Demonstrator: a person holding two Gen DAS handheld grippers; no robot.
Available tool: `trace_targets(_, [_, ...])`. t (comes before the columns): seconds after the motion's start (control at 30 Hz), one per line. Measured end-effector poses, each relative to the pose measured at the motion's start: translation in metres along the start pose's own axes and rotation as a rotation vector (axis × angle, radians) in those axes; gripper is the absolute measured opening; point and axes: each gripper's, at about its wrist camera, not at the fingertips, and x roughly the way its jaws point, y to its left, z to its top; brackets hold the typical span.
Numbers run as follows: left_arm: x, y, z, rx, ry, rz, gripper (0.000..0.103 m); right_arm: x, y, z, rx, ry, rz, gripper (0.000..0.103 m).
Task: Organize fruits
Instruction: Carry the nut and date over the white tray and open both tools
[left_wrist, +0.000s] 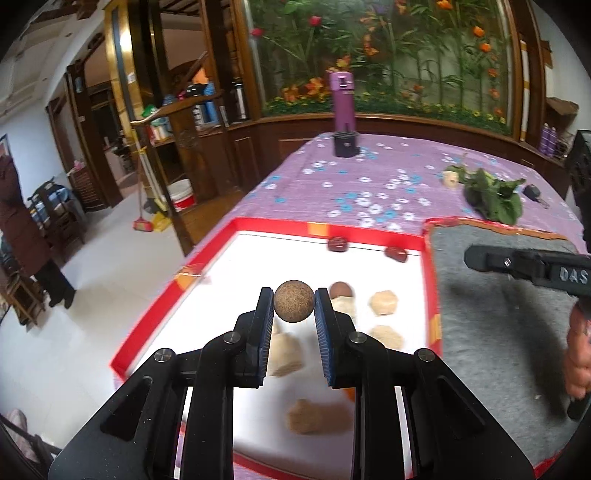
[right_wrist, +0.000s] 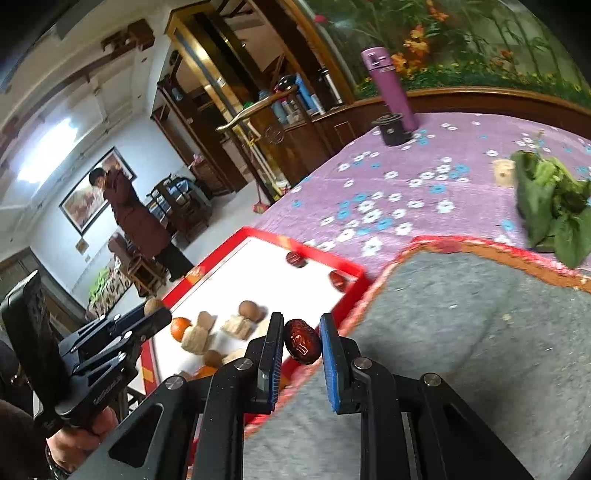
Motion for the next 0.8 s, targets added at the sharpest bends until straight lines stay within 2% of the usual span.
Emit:
trace_targets(0.2, [0.003,0.013,-0.006,0.0,-0.01,0.048,0.022,0.02,0.038,-0.008,-0.026,0.022,0.033,0.019])
trace_targets(0.4, [0.009,0.023,-0.01,-0.007,-0.01,0.077,0.022,0.036,0.066,-0.022,-0.073,0.025,0.021,0.019])
trace_targets(0.8, [0.022,0.031,-0.015,-0.015,0.001,0.106,0.022,0.054,0.073,-0.034,-0.121,0.062,-0.009,0.019])
